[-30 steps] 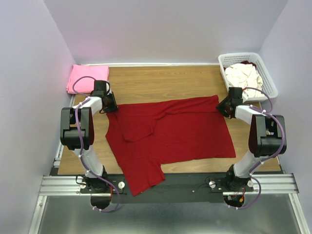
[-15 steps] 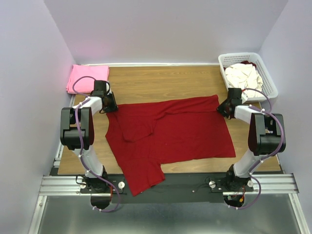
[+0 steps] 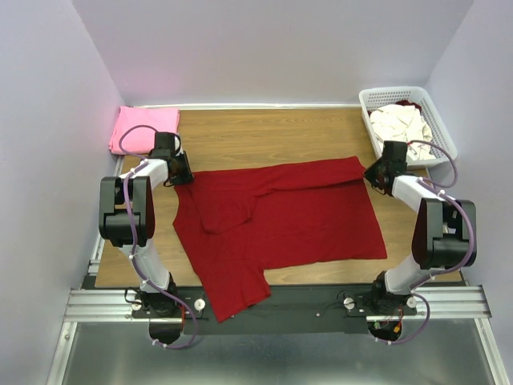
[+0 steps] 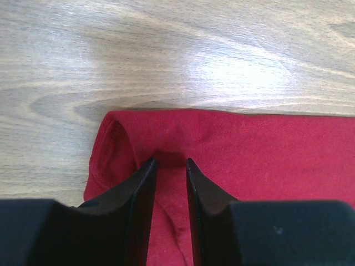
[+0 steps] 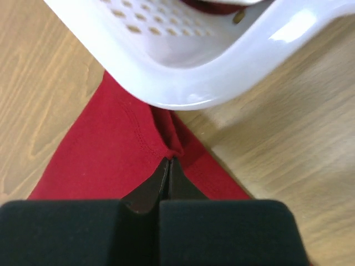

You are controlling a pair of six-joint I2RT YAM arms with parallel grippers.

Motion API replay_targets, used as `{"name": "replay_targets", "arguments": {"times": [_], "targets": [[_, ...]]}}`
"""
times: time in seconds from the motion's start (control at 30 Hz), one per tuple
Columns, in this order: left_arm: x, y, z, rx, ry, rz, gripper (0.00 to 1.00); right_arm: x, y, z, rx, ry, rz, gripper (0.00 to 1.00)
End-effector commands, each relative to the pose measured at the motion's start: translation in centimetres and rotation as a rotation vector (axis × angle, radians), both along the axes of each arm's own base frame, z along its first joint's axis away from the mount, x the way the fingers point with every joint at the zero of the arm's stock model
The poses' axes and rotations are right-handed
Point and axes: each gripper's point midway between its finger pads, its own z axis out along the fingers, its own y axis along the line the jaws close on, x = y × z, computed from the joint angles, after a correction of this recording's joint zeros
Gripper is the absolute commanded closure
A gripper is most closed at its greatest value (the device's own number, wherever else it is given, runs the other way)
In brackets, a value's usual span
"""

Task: Fold and stack the t-shirts
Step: Fold the tshirt

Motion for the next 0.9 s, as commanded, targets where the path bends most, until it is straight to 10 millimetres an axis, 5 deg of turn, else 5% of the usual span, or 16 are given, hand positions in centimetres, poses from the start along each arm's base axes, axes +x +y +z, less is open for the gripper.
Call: {"name": "replay_targets", "arguments": {"times": [0.0, 0.3, 0.53, 0.63, 0.7, 0.77, 0.87], "targets": [[-1.1, 1.8, -0.9, 0.080, 0.046, 0.029, 0.64, -1.7, -2.3, 0.1, -0.061, 0.033, -0.037, 0.99], [-1.3, 1.9, -1.1, 0.085, 0.055, 0.028, 0.62, -2.0, -2.1, -0.6, -0.054, 0.064, -0.008, 0.99], [-1.3, 1.9, -1.1, 0.091, 0.056, 0.026, 0.60, -2.7, -1.3, -3.2, -0.015, 0.135, 0.027, 0.98], [-1.2, 2.1, -0.7, 0.097, 0.044, 0.037, 0.56, -3.0, -1.6, -3.2, -0.034, 0.143, 0.021, 0.91], [-1.2, 2.1, -0.3, 0.094, 0.033, 0.039, 0.53, -3.0, -1.8, -2.7, -0.045, 0.132, 0.018, 0.77], [-0.9, 1.8, 0.4, 0.083, 0.007, 0.035, 0.50, -2.5, -1.7, -1.7, -0.055, 0.109, 0.042, 0.65], [-0.4, 1.2, 2.0, 0.054, -0.034, 0.015, 0.50, -1.1, -0.6, 0.8, -0.038, 0.037, 0.115, 0.59]]}}
